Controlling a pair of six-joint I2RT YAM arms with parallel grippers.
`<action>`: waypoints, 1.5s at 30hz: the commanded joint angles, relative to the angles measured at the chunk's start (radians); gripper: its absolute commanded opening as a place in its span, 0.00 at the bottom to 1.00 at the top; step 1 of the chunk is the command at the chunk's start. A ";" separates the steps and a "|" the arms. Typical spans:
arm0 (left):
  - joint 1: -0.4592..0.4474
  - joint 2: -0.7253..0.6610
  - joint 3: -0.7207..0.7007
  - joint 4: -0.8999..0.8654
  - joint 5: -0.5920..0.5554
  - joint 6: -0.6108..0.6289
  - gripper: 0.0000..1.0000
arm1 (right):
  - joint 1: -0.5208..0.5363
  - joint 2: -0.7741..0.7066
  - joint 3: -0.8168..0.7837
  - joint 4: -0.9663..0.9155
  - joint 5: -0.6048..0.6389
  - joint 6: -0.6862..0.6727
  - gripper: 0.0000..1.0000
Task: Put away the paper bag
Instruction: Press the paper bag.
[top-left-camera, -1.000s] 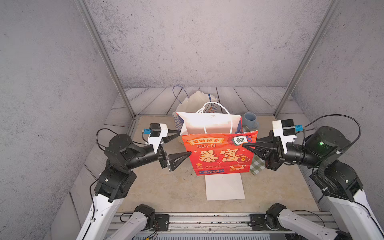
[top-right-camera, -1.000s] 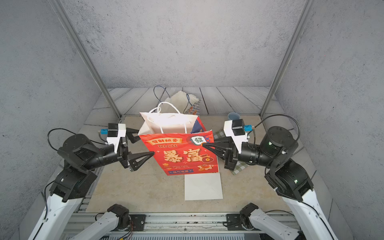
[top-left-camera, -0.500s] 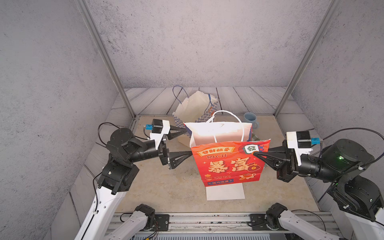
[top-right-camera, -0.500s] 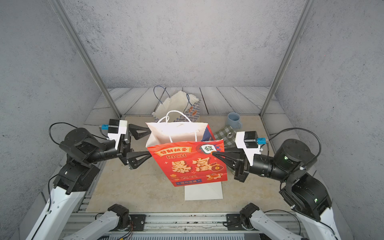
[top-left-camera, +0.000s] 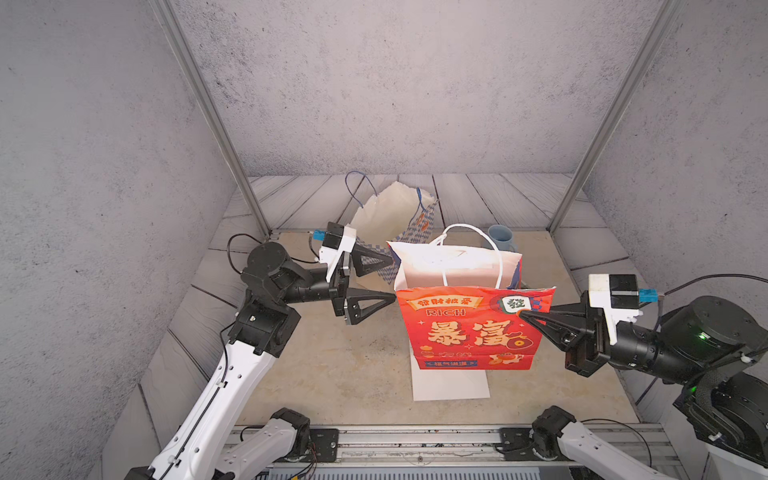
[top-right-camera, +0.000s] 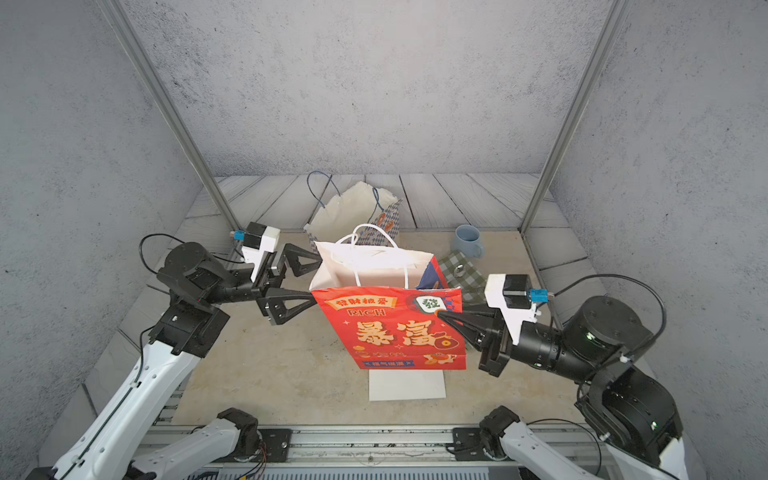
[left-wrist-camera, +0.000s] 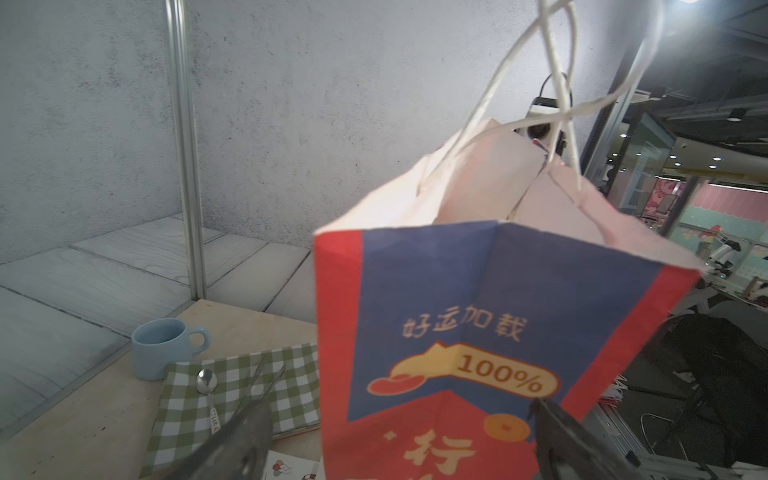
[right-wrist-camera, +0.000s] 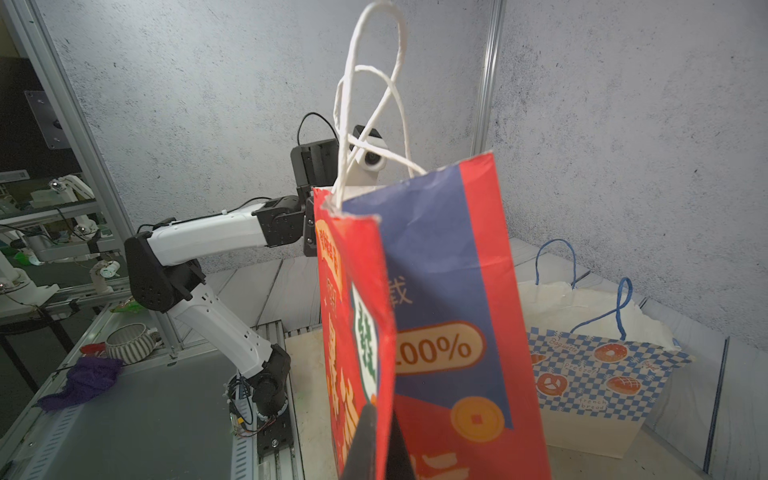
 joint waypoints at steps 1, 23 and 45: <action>-0.012 -0.010 0.001 0.072 0.065 -0.035 0.99 | 0.002 0.016 0.000 0.040 -0.007 0.014 0.00; -0.061 -0.007 0.011 0.048 0.099 0.041 0.99 | 0.003 0.047 -0.008 0.105 0.046 0.019 0.00; -0.088 -0.080 -0.053 -0.131 -0.172 0.254 0.99 | 0.003 0.074 -0.057 0.204 0.115 0.033 0.00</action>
